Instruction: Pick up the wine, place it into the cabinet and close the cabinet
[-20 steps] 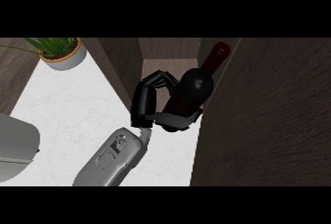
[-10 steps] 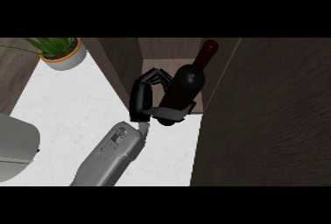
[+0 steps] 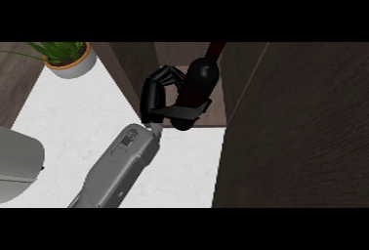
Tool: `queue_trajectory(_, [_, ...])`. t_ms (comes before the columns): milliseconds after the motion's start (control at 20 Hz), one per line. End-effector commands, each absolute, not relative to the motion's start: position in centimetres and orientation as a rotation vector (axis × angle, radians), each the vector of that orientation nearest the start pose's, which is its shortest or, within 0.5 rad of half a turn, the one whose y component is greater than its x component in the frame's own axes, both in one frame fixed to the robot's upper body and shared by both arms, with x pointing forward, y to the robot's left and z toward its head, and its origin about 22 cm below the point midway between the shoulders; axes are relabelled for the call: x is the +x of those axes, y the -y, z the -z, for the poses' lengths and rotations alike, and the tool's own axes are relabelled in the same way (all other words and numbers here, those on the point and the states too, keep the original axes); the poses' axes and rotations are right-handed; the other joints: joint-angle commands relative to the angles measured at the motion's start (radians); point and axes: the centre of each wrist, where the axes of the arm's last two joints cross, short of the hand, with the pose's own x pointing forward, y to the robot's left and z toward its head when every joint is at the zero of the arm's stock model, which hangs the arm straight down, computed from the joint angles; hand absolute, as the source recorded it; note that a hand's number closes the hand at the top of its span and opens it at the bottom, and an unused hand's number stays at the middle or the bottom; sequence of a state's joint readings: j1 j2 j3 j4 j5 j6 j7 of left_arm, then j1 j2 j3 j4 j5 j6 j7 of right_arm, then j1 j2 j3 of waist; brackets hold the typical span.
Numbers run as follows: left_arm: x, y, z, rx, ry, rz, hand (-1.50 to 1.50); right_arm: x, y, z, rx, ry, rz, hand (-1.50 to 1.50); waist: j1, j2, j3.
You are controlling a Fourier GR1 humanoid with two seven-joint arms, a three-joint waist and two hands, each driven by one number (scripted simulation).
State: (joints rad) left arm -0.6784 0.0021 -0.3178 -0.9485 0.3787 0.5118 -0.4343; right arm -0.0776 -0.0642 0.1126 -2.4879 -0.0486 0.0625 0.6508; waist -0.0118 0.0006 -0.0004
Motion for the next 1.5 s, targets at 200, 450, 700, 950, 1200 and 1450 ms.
queue_trajectory(200, [39.1, -8.9, -4.2, -0.098, 1.844, -0.070, 1.50, 14.2, 21.5, -20.3, 0.184, 1.935, -0.197, -1.50, -0.006, 0.003, 0.000])
queue_trajectory(450, [40.2, -9.1, -3.3, -0.008, 1.819, -0.034, 1.50, 14.1, 21.4, -21.2, 0.196, 1.917, -0.230, -1.50, -0.011, 0.005, 0.000])
queue_trajectory(700, [40.9, -8.9, -3.8, -0.007, 1.841, -0.046, 1.50, 13.3, 22.5, -20.3, 0.188, 1.925, -0.239, -1.50, -0.011, 0.003, 0.001])
queue_trajectory(950, [41.9, -8.1, -5.1, 0.092, 1.921, -0.039, 1.50, 14.6, 20.8, -21.1, 0.210, 1.931, -0.235, -1.50, -0.016, 0.006, 0.000])
queue_trajectory(1200, [43.5, -9.6, -5.7, 0.138, 1.930, -0.067, 1.50, 12.6, 21.4, -21.2, 0.212, 1.945, -0.234, -1.50, -0.034, 0.011, 0.000])
queue_trajectory(1450, [43.2, -9.3, -4.5, 0.122, 1.923, -0.075, 1.50, 14.0, 20.7, -20.7, 0.232, 1.935, -0.264, -1.50, -0.039, 0.016, 0.000])
